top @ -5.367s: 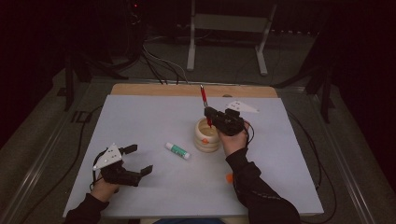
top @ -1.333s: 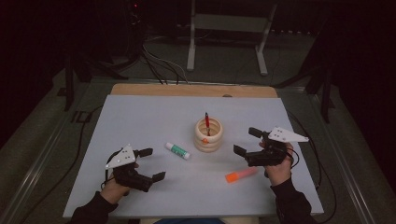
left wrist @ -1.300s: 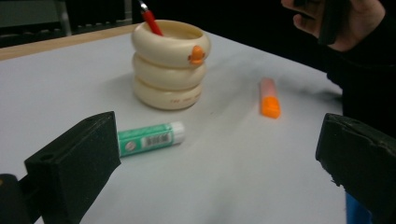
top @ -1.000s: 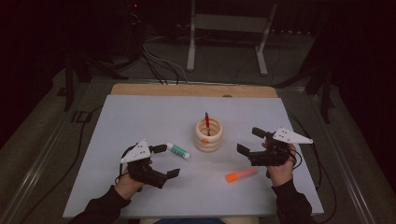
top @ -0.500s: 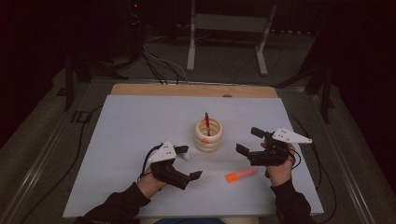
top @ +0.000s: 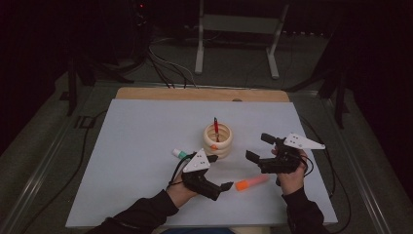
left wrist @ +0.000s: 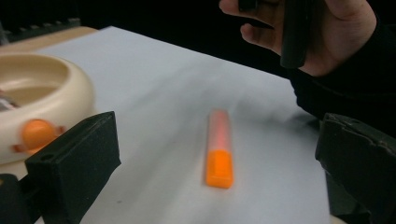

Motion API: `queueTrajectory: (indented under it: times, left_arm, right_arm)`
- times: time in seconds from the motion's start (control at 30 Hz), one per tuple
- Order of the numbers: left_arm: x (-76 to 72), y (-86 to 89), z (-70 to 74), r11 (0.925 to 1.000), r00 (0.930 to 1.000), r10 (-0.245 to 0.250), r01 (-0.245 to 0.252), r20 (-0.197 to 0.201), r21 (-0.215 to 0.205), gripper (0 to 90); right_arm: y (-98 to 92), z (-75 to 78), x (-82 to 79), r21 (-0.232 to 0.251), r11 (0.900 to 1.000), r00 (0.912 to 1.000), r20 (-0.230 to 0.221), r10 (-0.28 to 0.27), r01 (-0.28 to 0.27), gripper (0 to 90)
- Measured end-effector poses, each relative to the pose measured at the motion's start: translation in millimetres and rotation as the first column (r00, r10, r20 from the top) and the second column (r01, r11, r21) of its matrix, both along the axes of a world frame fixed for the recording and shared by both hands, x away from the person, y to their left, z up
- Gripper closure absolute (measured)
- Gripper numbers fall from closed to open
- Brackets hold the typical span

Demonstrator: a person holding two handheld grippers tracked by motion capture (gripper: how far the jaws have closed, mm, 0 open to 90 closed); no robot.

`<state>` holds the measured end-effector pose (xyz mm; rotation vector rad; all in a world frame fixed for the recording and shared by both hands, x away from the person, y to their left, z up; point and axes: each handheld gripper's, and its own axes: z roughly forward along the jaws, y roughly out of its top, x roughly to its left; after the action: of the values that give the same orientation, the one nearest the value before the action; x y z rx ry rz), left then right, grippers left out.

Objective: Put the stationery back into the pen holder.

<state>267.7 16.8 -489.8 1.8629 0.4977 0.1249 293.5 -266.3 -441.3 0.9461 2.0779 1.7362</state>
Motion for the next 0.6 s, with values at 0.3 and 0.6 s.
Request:
queueTrajectory:
  times: [0.3,0.6]
  left_arm:
    - [1.6,-24.2,-19.6,0.9956,0.9981,-0.059,0.06,-0.019,0.072,0.3]
    - [1.7,-48.7,-39.7,0.973,0.9932,-0.106,0.114,-0.048,0.201,1.3]
  right_arm:
    - [0.3,0.3,0.4,0.001,1.0,1.0,-0.001,0.006,-0.006,2.3]
    - [-1.0,0.4,0.8,0.014,1.0,0.9999,-0.007,0.01,-0.01,2.3]
